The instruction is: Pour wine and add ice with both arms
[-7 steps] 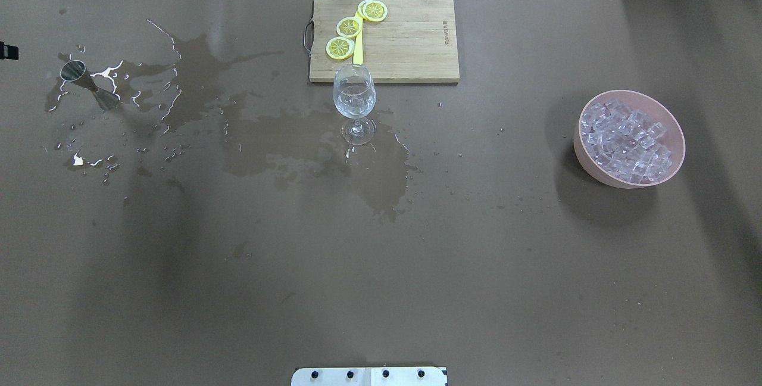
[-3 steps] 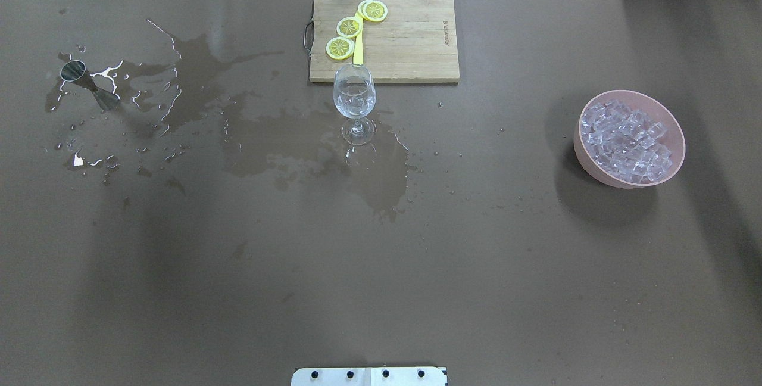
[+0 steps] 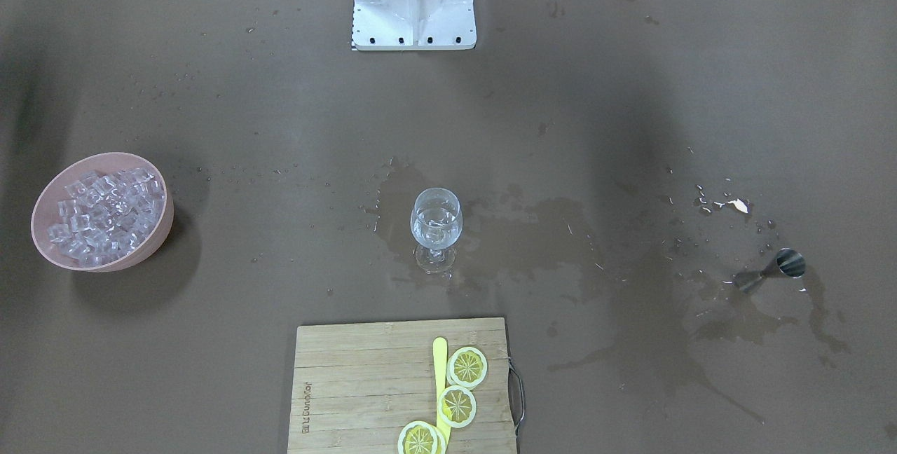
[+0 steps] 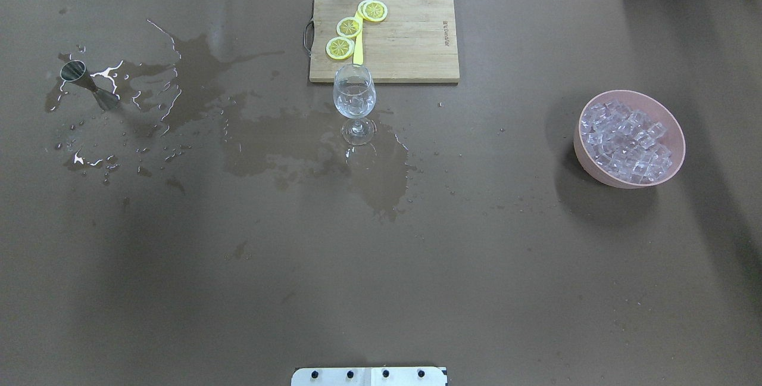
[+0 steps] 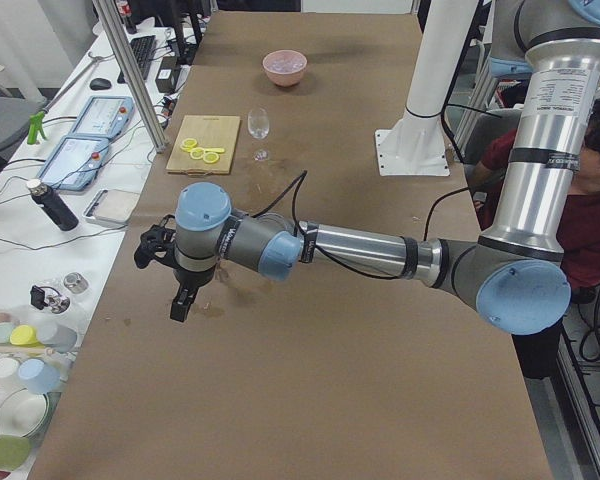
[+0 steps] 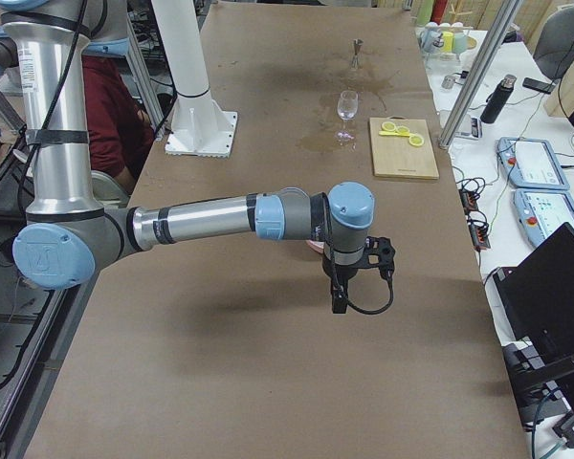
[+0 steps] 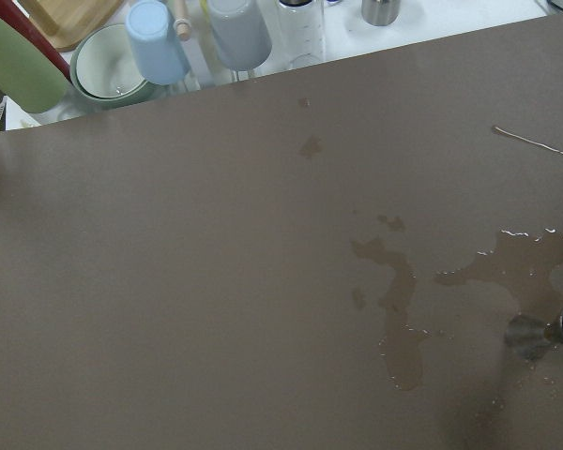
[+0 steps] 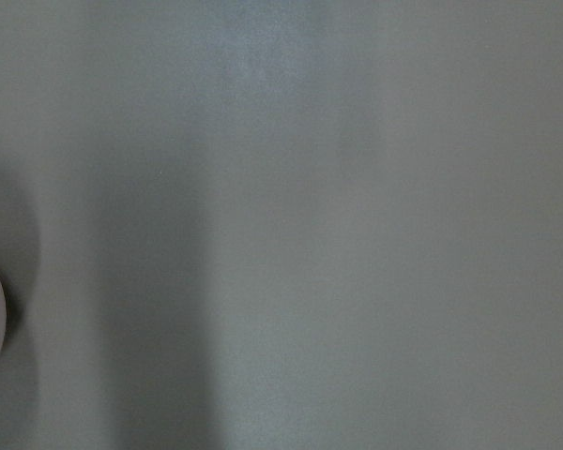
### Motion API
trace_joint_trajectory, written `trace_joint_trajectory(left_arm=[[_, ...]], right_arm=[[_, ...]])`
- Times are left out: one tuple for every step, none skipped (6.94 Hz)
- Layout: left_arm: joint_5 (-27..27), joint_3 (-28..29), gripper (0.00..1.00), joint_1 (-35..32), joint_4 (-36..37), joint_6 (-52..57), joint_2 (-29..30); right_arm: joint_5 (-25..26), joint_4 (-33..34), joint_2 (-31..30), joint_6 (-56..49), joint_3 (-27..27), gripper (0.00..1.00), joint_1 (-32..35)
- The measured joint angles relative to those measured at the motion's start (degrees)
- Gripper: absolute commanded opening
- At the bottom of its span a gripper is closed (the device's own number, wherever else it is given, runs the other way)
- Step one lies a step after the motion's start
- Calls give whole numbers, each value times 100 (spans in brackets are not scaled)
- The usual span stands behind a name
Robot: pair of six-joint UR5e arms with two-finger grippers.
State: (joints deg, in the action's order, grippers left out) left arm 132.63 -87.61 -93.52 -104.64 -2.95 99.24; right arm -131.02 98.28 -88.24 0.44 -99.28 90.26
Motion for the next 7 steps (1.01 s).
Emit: trace_joint_trajectory(left_arm=[[99, 176, 98, -132, 12, 223, 16], [141, 282, 98, -203, 12, 343, 33], [158, 313, 98, -234, 8, 387, 39], [164, 313, 98, -255, 6, 402, 40], [166, 307, 98, -267, 5, 407, 38], [166, 302, 98, -273, 7, 406, 36], [167, 295, 98, -275, 9, 403, 33]], right_arm=[[0, 4, -3, 0, -2, 100, 0], [4, 6, -6, 0, -6, 100, -1], [7, 9, -5, 0, -12, 100, -5], [12, 49, 9, 0, -17, 100, -7], [14, 130, 27, 0, -19, 100, -8], [15, 176, 30, 0, -21, 100, -8], [15, 194, 30, 0, -18, 100, -9]])
